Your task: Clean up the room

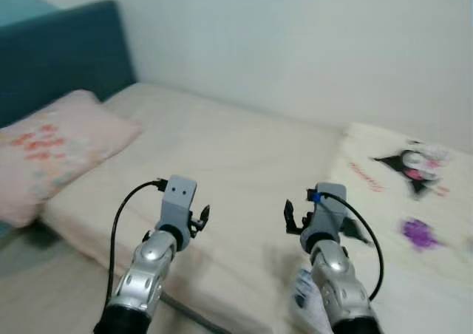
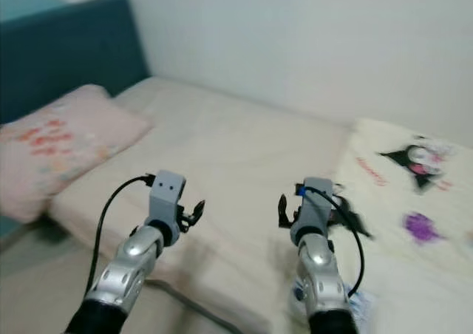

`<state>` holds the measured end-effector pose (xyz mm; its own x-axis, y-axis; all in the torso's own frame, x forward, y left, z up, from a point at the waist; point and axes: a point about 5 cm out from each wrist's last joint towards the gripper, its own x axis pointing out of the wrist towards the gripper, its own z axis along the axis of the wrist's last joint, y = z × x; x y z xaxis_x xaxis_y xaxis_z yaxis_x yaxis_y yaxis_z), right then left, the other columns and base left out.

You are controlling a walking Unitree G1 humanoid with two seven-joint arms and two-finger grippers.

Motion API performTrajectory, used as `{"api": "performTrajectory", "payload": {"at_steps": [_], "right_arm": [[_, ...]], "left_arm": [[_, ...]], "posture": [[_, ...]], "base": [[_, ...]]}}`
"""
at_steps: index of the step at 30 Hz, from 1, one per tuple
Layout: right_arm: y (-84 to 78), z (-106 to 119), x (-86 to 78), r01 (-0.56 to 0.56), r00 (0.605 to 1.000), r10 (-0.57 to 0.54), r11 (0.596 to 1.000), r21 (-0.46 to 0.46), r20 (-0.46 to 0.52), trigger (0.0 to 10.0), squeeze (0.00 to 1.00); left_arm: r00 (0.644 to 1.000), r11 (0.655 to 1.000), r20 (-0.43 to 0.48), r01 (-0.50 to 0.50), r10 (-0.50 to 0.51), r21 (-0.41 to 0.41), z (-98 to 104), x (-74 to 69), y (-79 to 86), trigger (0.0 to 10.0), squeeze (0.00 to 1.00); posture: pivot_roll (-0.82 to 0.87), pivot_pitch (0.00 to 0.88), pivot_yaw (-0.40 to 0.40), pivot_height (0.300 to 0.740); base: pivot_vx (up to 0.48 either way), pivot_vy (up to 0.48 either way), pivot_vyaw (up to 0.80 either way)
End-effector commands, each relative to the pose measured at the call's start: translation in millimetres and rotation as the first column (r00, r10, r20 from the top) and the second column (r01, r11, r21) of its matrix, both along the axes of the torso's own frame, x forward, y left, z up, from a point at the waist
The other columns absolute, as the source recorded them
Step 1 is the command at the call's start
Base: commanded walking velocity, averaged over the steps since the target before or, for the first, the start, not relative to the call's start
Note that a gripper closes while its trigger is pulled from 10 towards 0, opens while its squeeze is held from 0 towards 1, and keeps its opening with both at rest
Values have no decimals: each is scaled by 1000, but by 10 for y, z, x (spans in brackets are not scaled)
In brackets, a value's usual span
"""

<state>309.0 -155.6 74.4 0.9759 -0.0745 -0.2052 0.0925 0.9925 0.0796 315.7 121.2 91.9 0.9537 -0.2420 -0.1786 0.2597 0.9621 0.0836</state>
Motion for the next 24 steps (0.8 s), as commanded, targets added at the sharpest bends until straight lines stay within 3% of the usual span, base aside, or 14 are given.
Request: {"api": "performTrajectory", "payload": {"at_steps": [1,10,20,24], "right_arm": [[40,-41,-19,-9,1000,9,1000,11,-19,10000,0],[97,-67,-35,-23,999,23,1000,12,-28,10000,0],[102,-102,-64,-17,999,18,1000,15,-40,10000,0],[72,-134,-98,-8,999,9,1000,4,-51,10000,0]], "left_arm": [[1000,1000,-21,-4,4,13,-52,-21,31,10000,0],[999,1000,-52,0,0,18,-70,1,51,10000,0],[998,1000,-58,1,0,19,-89,16,67,10000,0],[998,999,-56,25,-23,34,-96,12,25,10000,0]], "posture": [[-9,21,6,740],[-8,8,12,740],[-8,0,16,740],[-13,1,16,740]], "base": [[0,0,-456],[0,0,0],[0,480,0],[0,0,0]]}}
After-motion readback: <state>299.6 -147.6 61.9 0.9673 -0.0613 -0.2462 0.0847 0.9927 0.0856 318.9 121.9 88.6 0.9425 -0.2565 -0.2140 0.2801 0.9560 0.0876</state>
